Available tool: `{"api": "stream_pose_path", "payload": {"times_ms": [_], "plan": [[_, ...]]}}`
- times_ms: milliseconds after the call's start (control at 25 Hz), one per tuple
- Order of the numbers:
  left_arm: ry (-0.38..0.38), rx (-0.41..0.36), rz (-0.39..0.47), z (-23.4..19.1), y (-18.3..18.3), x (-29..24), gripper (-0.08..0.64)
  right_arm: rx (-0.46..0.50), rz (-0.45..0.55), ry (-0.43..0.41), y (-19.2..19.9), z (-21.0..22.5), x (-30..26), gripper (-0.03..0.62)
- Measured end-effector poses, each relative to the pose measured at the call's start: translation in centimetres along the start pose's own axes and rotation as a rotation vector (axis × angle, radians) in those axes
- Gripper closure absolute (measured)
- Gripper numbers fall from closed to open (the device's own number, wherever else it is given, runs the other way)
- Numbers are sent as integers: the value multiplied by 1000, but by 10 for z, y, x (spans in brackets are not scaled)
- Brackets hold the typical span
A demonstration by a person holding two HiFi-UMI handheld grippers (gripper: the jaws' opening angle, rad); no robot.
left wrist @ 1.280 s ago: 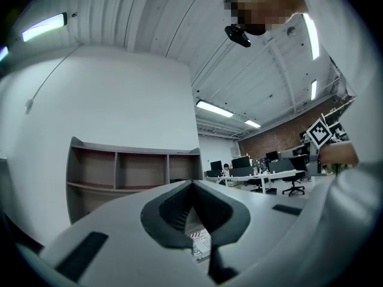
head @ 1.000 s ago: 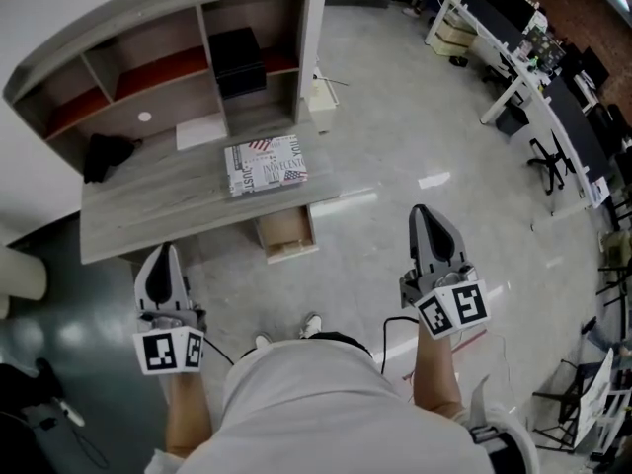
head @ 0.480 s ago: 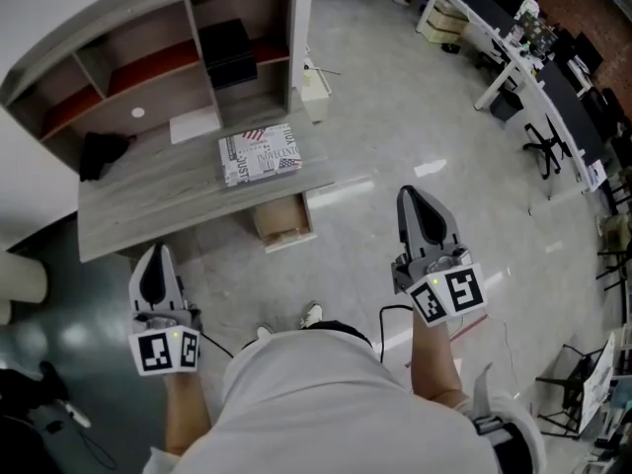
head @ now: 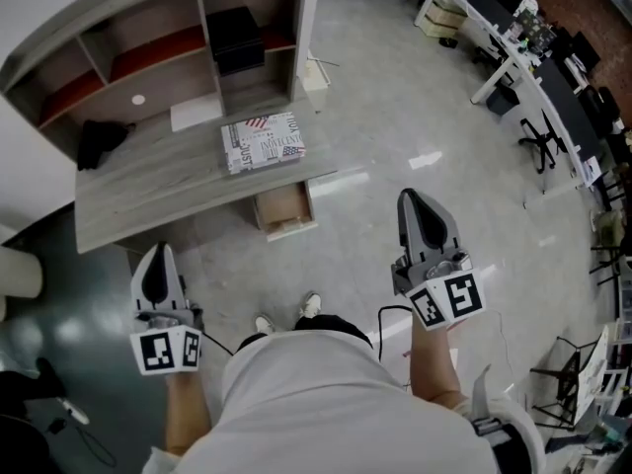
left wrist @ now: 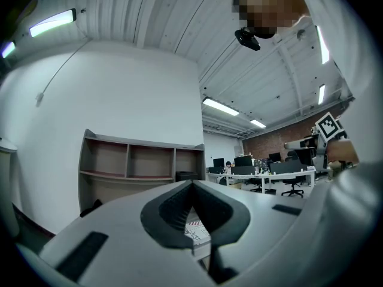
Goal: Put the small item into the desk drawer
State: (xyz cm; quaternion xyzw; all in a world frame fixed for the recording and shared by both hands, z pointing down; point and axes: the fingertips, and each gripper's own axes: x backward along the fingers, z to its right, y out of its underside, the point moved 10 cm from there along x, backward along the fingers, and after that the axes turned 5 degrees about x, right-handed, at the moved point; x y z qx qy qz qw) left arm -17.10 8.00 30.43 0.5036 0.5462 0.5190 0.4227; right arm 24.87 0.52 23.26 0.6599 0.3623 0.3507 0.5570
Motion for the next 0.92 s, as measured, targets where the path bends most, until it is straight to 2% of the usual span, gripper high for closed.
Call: {"api": "stream_pose_path", "payload": {"times_ms": [920], "plan": [[27,20,-31,-32,15,39,543,28,-57,1,10,-65,13,569]]}}
